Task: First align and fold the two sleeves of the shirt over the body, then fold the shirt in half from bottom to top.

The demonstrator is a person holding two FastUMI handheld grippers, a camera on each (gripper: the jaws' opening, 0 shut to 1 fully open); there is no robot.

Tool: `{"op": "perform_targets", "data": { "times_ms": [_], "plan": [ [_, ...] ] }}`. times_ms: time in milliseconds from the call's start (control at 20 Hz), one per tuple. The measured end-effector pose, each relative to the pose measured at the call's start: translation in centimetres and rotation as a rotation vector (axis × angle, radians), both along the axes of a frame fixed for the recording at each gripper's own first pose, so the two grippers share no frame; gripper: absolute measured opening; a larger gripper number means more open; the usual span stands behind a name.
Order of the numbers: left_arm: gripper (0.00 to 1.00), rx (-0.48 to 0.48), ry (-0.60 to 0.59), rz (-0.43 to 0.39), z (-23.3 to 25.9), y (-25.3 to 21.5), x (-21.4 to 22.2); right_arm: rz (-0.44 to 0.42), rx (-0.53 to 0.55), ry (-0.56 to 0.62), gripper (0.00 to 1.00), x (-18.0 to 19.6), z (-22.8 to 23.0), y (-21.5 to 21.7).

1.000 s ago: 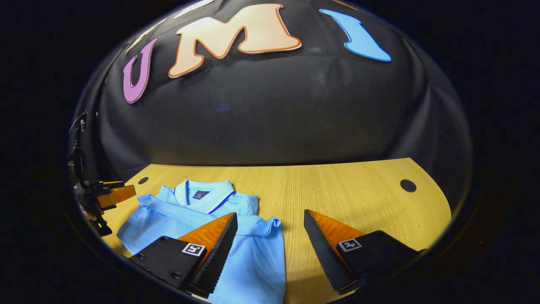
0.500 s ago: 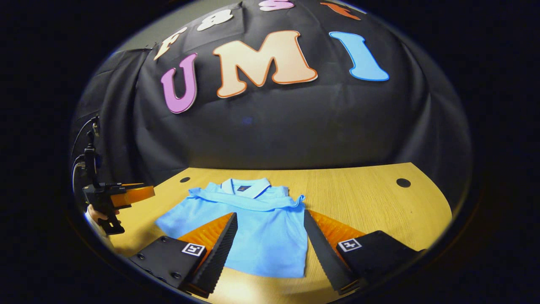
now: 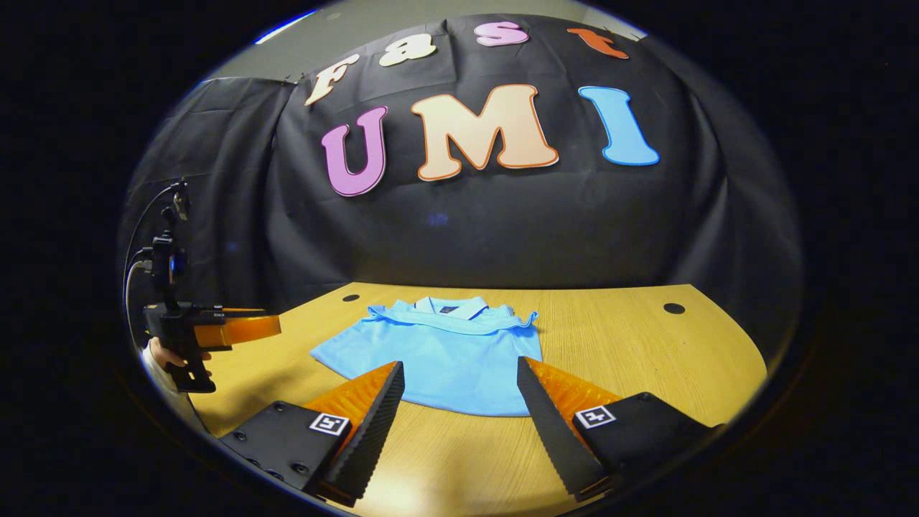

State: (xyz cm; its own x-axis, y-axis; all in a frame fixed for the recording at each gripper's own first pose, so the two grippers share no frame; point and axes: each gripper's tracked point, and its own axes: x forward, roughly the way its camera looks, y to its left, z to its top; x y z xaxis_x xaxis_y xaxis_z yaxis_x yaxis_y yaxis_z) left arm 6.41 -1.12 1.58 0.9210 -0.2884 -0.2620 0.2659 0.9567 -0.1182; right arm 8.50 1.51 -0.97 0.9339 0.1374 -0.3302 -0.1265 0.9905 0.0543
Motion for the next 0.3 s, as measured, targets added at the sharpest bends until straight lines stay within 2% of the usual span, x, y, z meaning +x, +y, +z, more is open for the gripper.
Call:
{"op": "perform_targets", "data": {
  "times_ms": [300],
  "plan": [
    [0.95, -0.005, 0.018, 0.031, -1.3, 0.6, -2.7, -0.015, 0.005, -0.040, 0.98, -3.4, 0.3, -0.3]
  ]
}}
